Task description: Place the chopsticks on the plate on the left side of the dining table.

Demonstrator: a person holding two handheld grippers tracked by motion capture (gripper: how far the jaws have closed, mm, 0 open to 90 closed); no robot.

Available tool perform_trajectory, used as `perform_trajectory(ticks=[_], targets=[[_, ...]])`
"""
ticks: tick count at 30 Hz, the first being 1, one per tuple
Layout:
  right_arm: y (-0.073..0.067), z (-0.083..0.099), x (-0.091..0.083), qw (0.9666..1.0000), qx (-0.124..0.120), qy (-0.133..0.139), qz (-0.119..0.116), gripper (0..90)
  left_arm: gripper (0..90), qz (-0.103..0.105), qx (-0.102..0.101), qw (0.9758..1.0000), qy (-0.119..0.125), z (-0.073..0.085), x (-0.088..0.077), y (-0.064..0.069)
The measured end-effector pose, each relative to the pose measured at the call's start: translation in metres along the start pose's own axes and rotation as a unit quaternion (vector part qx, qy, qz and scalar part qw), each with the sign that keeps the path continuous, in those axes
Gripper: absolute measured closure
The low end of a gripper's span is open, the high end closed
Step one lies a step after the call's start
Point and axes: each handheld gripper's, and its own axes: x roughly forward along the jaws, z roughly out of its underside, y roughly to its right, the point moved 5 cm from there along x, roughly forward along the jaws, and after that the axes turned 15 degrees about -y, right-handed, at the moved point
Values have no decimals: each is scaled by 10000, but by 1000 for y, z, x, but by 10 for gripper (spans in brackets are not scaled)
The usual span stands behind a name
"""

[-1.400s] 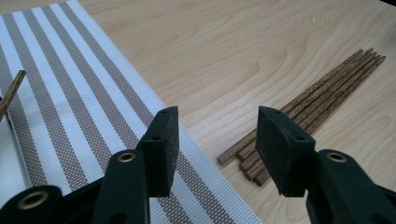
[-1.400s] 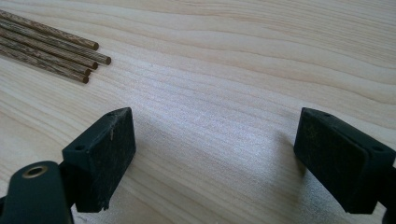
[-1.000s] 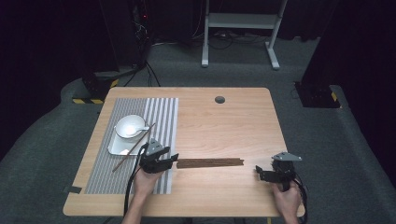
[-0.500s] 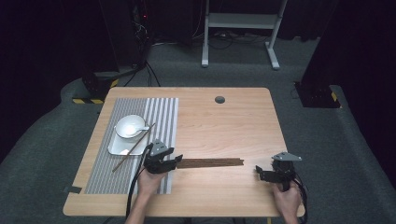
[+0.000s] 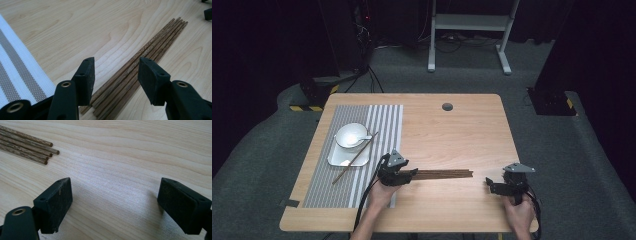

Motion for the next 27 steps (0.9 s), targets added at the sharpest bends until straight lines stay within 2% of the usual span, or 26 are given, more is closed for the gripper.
perform_trajectory(ticks=[3,8,15,20,27], targets=[[0,0,0,10000,-1,0,0,125,476,19,24,10000,11,-3,3,2],[0,0,0,10000,0,0,-1,124,474,216,-87,9997,80,-8,8,4],[0,0,0,10000,0,0,1,124,475,246,-28,9997,64,-16,16,7],[0,0,0,10000,0,1,1,124,474,298,-76,9995,1,-17,26,7],[0,0,0,10000,-1,-1,3,125,474,283,-29,9996,-11,-21,30,9]])
